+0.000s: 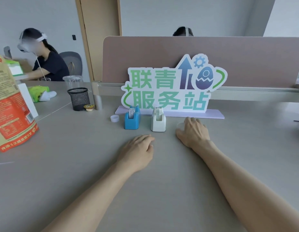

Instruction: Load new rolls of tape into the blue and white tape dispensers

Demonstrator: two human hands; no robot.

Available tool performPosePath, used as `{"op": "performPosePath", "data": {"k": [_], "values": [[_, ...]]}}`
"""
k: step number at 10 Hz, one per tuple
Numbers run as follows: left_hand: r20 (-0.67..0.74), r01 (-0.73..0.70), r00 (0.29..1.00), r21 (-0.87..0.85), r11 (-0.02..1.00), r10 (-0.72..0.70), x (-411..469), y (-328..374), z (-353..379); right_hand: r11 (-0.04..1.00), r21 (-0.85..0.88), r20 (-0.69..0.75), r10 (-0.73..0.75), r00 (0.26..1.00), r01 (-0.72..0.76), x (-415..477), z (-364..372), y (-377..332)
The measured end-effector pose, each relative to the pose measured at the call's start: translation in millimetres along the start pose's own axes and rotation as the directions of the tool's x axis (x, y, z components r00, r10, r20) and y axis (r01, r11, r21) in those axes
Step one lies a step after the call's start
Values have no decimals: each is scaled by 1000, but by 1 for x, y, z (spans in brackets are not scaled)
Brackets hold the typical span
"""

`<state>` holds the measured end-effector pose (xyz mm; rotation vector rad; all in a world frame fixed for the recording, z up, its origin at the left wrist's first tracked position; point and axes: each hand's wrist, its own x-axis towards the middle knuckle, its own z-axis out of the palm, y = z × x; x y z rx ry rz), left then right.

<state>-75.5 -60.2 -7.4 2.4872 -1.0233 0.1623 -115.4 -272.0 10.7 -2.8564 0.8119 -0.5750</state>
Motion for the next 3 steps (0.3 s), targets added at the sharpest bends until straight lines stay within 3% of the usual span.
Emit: {"op": "performPosePath", "data": {"k": [3], "values": [[-42, 4, 999, 29, 1000, -3, 0, 4, 0, 998, 35, 33, 55, 998, -56, 18, 9, 2]]}}
